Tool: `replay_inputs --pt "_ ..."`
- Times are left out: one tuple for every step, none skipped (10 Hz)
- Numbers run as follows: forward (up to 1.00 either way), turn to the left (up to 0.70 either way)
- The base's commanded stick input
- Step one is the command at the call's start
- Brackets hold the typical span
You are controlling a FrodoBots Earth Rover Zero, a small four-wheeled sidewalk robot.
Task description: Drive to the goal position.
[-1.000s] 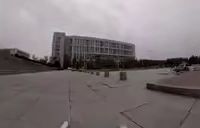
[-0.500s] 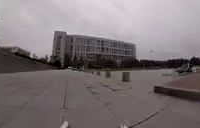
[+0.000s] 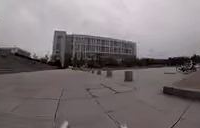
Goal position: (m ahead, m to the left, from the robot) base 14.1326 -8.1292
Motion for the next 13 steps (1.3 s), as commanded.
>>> replay_inputs --pt "0.70 -0.34" --pt "0.70 -0.24" --pt "0.70 -0.06" --pt "0.70 0.00" --pt "0.70 0.00" --pt "0.70 0.00" --pt "0.70 0.00" --pt "0.70 0.00" --pt "0.70 0.00" --pt "0.70 0.00" --pt "0.70 0.00" --pt "0.70 -0.08" --pt "0.70 -0.21"
